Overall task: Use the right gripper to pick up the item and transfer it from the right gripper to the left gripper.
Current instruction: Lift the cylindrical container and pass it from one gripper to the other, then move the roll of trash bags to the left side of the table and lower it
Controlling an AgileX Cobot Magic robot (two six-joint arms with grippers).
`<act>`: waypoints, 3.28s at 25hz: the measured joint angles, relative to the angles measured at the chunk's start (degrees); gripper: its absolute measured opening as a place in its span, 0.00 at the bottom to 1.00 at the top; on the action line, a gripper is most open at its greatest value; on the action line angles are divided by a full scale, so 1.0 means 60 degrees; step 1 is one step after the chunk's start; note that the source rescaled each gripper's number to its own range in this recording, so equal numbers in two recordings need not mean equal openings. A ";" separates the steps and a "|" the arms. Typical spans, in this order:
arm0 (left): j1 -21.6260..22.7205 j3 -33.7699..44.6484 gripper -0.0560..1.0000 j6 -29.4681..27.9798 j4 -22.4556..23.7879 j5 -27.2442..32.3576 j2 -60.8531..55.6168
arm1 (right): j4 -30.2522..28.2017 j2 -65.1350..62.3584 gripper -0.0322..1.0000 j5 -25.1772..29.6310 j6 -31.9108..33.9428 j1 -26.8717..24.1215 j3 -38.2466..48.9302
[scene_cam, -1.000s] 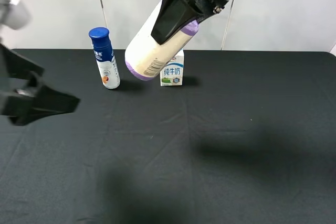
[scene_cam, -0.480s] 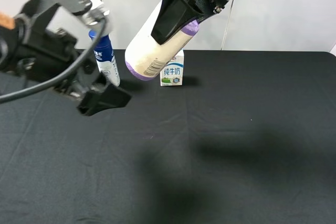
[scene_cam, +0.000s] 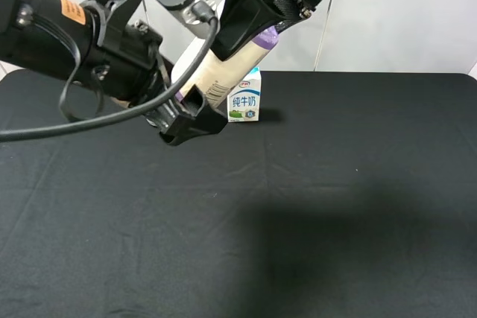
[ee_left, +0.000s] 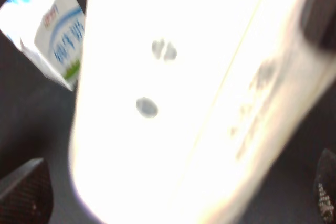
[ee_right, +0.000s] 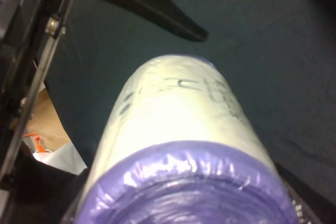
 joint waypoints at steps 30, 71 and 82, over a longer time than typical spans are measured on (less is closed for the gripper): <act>-0.0053 -0.0072 0.73 0.1742 0.0293 -0.0844 0.0023 | 0.0236 0.0000 0.04 0.0000 0.0003 0.0000 0.0000; -0.0071 -0.0072 0.06 0.1886 0.0472 -0.1036 0.0044 | -0.0664 -0.0714 1.00 -0.0092 0.0686 0.0000 -0.0028; -0.0071 -0.0072 0.06 0.1886 0.0472 -0.1036 0.0044 | -0.1601 -0.2581 1.00 -0.0084 0.1075 0.0000 0.1757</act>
